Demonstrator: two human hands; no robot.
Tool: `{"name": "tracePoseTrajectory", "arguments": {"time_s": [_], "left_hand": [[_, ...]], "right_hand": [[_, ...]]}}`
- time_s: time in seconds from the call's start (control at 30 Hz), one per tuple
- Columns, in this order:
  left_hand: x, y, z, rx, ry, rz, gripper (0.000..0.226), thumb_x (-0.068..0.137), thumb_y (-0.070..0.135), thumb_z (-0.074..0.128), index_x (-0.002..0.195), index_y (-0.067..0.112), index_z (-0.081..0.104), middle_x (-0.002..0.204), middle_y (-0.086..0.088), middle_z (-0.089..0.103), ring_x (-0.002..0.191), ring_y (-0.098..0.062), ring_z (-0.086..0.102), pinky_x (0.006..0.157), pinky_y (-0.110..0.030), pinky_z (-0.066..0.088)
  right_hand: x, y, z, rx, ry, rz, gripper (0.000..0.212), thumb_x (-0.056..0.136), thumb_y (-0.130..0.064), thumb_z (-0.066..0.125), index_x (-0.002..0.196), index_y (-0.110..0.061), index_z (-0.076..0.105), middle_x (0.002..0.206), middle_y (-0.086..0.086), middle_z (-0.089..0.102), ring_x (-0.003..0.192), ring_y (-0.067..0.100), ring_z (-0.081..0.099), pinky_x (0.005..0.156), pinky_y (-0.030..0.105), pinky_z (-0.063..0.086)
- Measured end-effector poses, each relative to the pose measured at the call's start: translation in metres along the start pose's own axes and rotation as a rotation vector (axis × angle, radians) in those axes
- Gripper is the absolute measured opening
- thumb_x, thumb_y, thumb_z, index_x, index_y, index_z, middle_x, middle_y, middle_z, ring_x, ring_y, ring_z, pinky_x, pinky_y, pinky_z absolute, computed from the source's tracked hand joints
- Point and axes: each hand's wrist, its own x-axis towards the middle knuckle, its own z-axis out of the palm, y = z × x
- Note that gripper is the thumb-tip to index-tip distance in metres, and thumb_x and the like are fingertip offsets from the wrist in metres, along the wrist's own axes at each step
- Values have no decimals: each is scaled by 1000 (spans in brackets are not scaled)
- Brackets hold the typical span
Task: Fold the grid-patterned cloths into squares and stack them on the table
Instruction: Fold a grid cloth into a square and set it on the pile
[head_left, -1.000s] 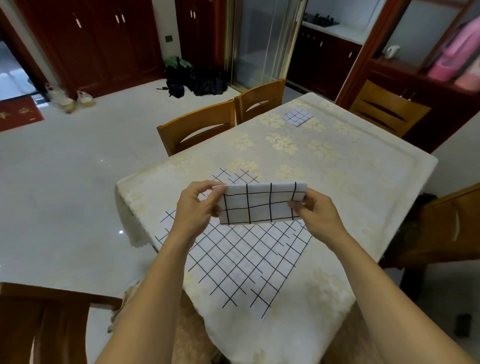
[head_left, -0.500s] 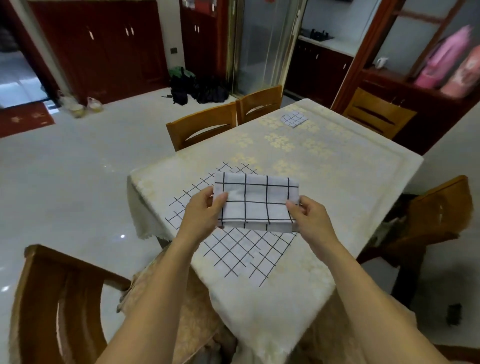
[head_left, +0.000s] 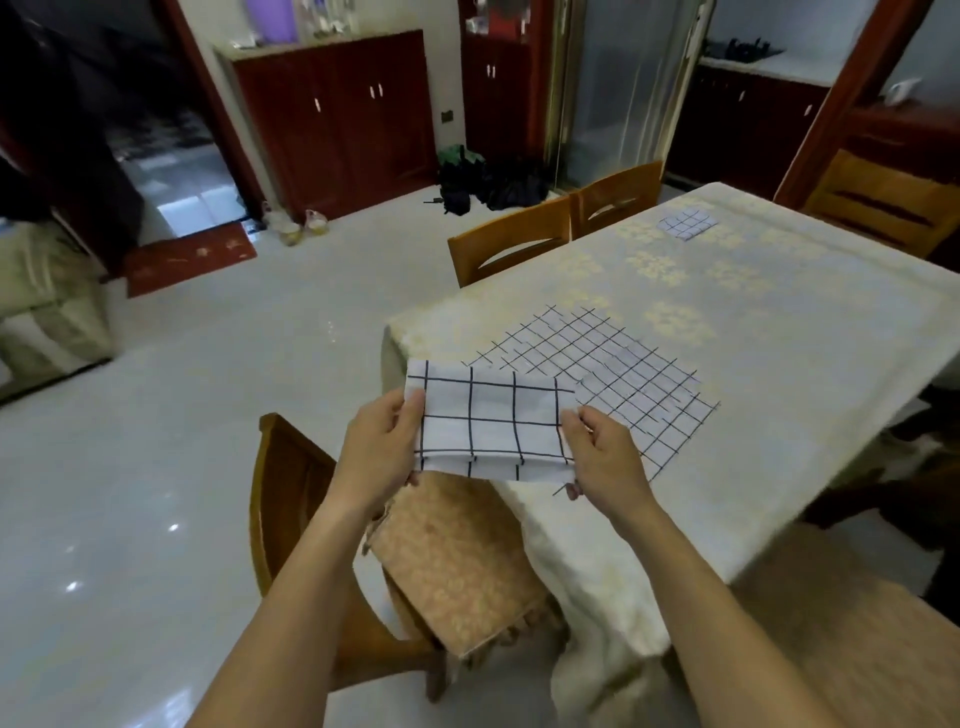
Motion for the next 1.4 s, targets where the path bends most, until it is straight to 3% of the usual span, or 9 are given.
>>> {"name": "tracePoseTrajectory", "arguments": {"time_s": [0.1,0.23,0.33,0.53,0.67,0.83,1.0,1.23,1.4], "left_hand": [[0,-16,-33,-76,-27,16,35,106,37,40,94,15,65,72,-8,61,48,-13,58,42,-27,51],[13,-51,-101,-113,-27,2,27,106,36,41,106,19,62,81,-3,64,55,-14,65,49,-31,56],[38,-80,-167,-131,-107,-21,24,106,36,39,115,23,58,91,-5,68,62,-20,71,55,-32,58],[82,-117,-261,-232,-274,-28,25,106,33,43,127,28,54,109,1,68,84,-16,73,62,-31,61],[120,-126,-275,-495,-457,-183,26,102,31,52,127,28,58,109,2,73,96,-17,72,73,-35,61],[174,-131,-279,-776,-563,-447,33,99,25,51,128,13,58,100,-10,76,84,-23,72,71,-35,56],[256,-141,-296,-866,-520,-440,44,100,16,39,137,31,58,130,-6,68,108,-29,65,76,-38,57],[363,-152,-313,-886,-469,-438,47,99,12,37,137,28,59,131,-2,67,113,-26,64,86,-38,51],[437,-178,-300,-901,-516,-527,42,99,15,39,136,20,58,127,-11,68,98,-27,70,70,-37,59]], "right_hand": [[-4,-18,32,-12,20,-31,37,104,-28,47,72,-10,49,60,-4,35,49,12,43,43,37,50],[1,-50,104,-69,74,-76,40,103,-26,47,65,-17,40,58,-9,35,52,5,31,49,17,27],[7,-75,176,-44,110,-40,39,103,-32,46,67,-18,45,60,-10,41,55,4,37,53,20,30],[18,-111,268,56,74,30,55,91,-58,46,95,-6,61,93,24,60,81,25,55,72,43,46],[27,-119,290,272,86,89,29,102,-37,50,109,-18,70,106,12,71,97,26,66,85,46,53],[76,-123,317,412,109,137,23,103,-22,48,110,-17,70,93,0,74,85,16,68,70,34,54],[159,-134,355,322,124,108,29,104,-27,43,119,-40,65,113,-7,71,107,18,65,88,44,56],[245,-160,393,252,157,31,36,106,-16,40,136,-31,54,112,-11,64,91,12,67,60,34,61],[308,-157,416,180,232,59,35,105,-16,42,132,-36,51,113,-14,63,95,3,65,61,21,58]]}}
